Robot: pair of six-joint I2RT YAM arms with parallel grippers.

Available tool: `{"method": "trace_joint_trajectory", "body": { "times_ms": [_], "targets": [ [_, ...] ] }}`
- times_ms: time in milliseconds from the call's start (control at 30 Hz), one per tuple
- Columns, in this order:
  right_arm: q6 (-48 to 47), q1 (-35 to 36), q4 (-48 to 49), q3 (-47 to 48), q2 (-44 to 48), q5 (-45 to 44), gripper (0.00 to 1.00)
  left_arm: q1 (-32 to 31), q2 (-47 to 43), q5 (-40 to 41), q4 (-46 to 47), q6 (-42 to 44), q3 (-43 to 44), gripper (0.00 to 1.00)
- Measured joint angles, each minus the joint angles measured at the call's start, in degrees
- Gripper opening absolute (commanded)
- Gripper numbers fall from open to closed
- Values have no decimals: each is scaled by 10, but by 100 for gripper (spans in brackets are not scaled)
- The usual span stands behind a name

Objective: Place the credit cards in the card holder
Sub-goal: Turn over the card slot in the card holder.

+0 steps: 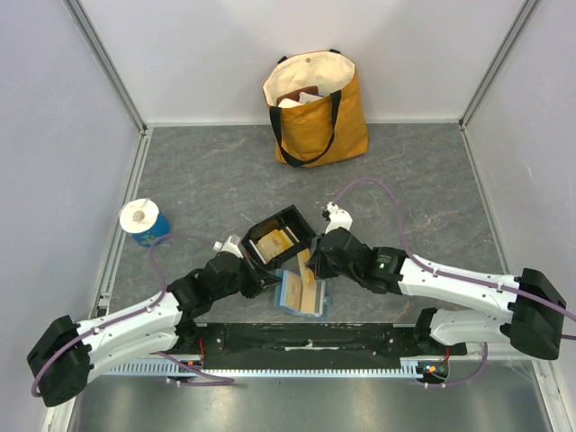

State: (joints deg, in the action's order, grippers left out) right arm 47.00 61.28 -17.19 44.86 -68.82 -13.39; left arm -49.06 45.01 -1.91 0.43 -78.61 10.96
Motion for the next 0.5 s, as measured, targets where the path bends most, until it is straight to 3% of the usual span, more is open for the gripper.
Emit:
{"method": "trace_joint_trajectory", "body": {
  "times_ms": [200,500],
  "targets": [
    [75,29,19,-21,23,-66,0,-42,28,27,-15,0,73,2],
    [146,101,30,-23,30,-170,0,-81,73,68,-22,-3,77,2]
  ]
}}
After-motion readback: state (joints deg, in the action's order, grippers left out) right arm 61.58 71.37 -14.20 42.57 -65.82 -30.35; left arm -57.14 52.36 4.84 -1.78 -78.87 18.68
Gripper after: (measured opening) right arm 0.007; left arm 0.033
